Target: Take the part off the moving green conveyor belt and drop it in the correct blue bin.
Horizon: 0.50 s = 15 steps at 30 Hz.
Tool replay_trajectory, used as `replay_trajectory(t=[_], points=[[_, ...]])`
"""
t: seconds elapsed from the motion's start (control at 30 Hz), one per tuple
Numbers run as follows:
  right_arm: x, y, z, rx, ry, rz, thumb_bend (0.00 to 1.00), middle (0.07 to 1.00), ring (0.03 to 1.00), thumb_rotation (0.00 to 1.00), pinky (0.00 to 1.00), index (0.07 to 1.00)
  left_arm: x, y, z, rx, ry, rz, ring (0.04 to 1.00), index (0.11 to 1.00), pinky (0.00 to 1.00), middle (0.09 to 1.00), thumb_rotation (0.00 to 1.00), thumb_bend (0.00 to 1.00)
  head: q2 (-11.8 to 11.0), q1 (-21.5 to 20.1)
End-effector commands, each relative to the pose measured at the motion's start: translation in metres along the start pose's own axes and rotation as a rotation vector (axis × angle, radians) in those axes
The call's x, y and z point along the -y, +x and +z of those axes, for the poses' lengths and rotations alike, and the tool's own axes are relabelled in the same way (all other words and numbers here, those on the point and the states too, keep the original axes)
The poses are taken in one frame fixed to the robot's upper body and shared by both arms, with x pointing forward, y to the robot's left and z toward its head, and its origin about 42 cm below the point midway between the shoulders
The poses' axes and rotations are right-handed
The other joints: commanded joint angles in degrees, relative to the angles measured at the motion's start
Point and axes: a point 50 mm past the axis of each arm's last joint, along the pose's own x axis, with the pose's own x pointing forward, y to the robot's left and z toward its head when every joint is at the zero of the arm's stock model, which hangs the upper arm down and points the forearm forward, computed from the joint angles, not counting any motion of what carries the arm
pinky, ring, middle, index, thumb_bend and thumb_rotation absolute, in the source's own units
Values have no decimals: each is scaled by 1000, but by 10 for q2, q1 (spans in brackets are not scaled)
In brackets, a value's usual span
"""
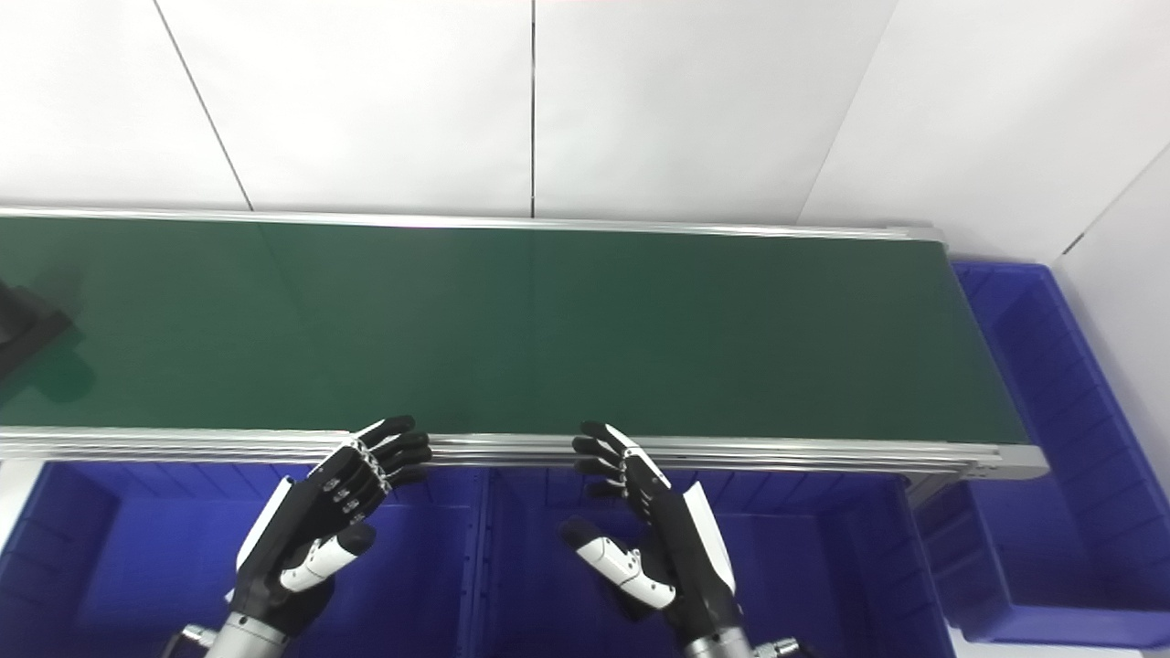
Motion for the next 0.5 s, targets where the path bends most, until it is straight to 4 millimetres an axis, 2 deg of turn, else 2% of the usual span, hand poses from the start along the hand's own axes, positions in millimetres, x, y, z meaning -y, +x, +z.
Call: replay_trajectory(t=[0.0, 0.47], points=[[1, 3, 8, 50, 3, -8, 643, 822, 777, 676, 697, 863, 2, 6, 9, 55, -2, -15, 794, 818, 777, 797, 529, 939, 1, 1], [0, 3, 8, 53, 18, -8, 640, 821, 779, 663, 700, 864, 2, 5, 10, 54, -12, -15, 792, 821, 781, 797, 519, 945, 1, 1]])
